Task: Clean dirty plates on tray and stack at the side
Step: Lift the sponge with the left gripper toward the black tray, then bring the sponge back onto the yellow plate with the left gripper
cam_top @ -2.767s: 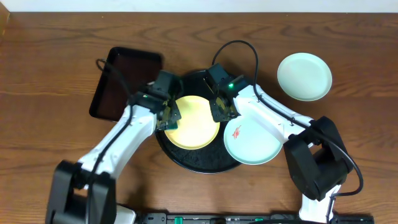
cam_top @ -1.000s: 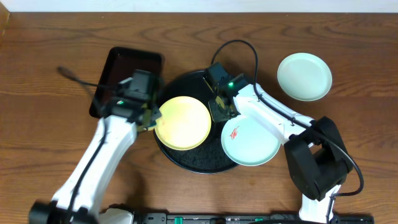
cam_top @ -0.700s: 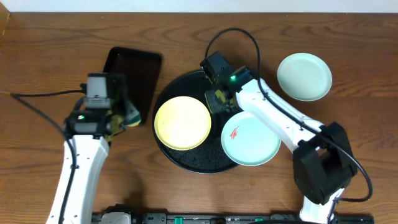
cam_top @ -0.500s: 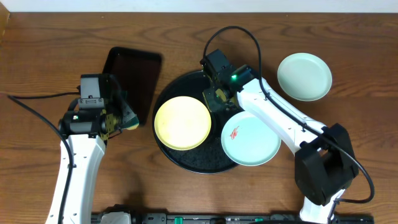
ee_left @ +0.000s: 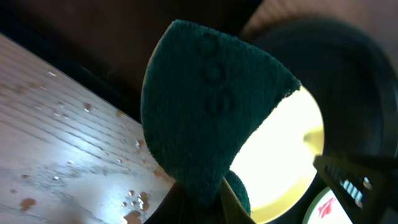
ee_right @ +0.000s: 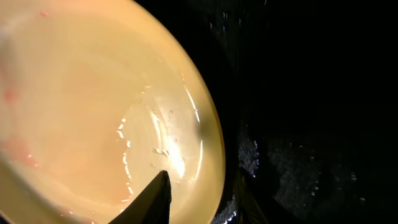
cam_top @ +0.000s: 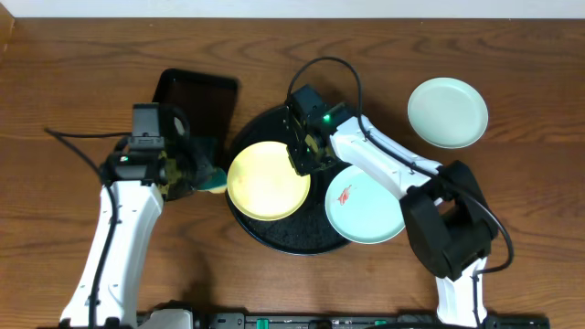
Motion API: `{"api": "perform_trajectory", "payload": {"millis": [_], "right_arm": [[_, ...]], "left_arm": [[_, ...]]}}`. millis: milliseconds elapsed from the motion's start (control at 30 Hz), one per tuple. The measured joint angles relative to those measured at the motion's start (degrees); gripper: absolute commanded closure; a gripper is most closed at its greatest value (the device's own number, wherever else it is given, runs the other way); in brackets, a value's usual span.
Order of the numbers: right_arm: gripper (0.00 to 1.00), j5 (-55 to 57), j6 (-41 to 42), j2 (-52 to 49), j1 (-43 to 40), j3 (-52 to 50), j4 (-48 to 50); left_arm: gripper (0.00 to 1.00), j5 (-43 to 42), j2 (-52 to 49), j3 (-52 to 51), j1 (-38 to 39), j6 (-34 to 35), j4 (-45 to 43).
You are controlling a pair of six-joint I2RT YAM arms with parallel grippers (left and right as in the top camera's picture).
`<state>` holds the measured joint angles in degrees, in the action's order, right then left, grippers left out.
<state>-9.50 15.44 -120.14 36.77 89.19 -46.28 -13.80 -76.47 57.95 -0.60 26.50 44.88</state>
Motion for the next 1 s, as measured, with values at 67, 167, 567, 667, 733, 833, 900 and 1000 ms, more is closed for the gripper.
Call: {"api": "perform_trajectory", "payload": {"millis": [67, 167, 567, 667, 733, 833, 900, 1000], "right_arm": [[0.69, -0.3, 0.3, -0.8, 0.0, 0.0, -0.4], [0.75, -0.6, 0.5, -1.2, 0.0, 0.0, -1.2], [0.89, 2.1, 0.9, -1.4, 0.0, -0.9, -0.7], [0.89, 2.3, 1.1, -1.4, 0.0, -1.8, 0.4], [0.89, 2.3, 1.4, -1.4, 0.0, -2.1, 0.7], [0.94, 2.5, 1.6, -1.4, 0.1, -2.2, 0.8], [0.98, 2.6, 1.8, -1.4, 0.1, -2.4, 1.2], [0.99, 2.4, 2.2, -1.4, 0.1, -2.8, 2.1]], "left_arm": [[0.93, -0.7, -1.5, -0.5, 0.8, 0.0, 0.0], [0.93, -1.2, -3.0, -0.5, 1.2, 0.0, -0.1], [0.92, -3.4, -3.5, -0.5, 2.3, 0.0, -0.4], [0.93, -4.0, -3.5, -0.5, 4.1, 0.0, -1.5], [0.92, -4.1, -3.5, -0.5, 5.4, 0.0, -2.1], [0.93, -4.3, -3.5, -0.5, 7.2, 0.0, -2.7], [0.92, -4.3, -3.5, -0.5, 8.3, 0.0, -3.1], [0.93, -4.3, -3.5, -0.5, 9.9, 0.0, -3.9]]}}
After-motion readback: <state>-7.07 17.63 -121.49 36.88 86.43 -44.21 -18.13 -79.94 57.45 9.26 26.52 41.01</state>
